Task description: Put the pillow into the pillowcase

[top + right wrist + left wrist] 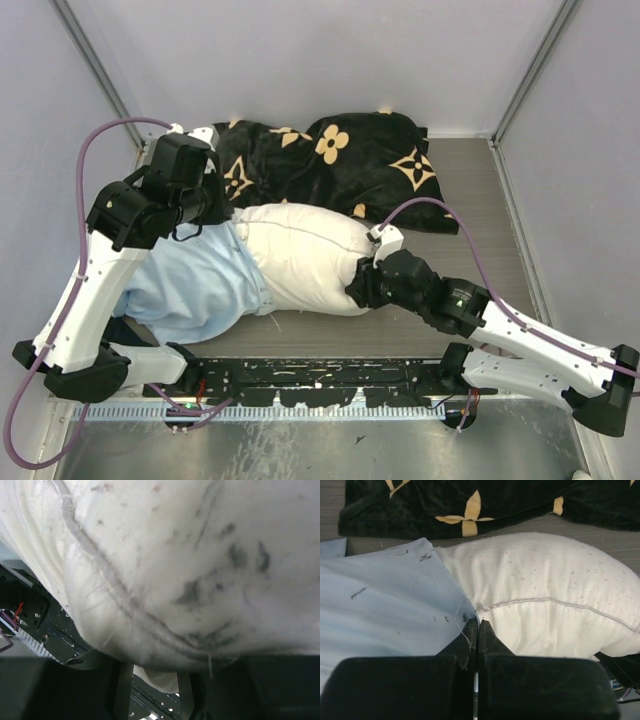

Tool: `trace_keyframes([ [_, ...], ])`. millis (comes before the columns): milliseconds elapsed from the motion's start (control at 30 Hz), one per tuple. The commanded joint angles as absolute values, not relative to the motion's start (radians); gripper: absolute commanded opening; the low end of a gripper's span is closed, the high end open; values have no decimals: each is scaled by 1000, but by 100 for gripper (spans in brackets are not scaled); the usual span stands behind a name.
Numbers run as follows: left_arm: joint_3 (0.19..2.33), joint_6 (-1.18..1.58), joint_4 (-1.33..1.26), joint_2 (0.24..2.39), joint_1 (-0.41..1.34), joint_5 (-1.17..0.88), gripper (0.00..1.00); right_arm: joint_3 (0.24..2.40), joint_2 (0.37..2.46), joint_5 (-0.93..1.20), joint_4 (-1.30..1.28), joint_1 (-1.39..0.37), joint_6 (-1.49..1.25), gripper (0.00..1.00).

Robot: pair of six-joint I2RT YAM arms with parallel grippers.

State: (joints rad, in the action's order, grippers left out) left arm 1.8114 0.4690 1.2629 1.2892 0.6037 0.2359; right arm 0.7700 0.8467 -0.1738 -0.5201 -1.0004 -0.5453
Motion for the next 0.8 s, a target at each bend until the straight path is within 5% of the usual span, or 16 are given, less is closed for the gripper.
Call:
trace_keyframes([
  [0, 1758, 477, 1200, 1282, 601, 179, 0, 858, 818, -263, -629, -1009, -572, 42],
  [300, 1668, 494, 1115, 1278, 602, 125, 0, 1078, 869, -362, -753, -1010, -547, 52],
  [567, 1673, 483, 1093, 1297, 601, 123, 0, 1183, 874, -100, -684, -1014, -457, 52],
  [767, 1702, 467, 1081, 1339, 602, 129, 0, 1218, 864, -135, -677, -1018, -397, 53],
])
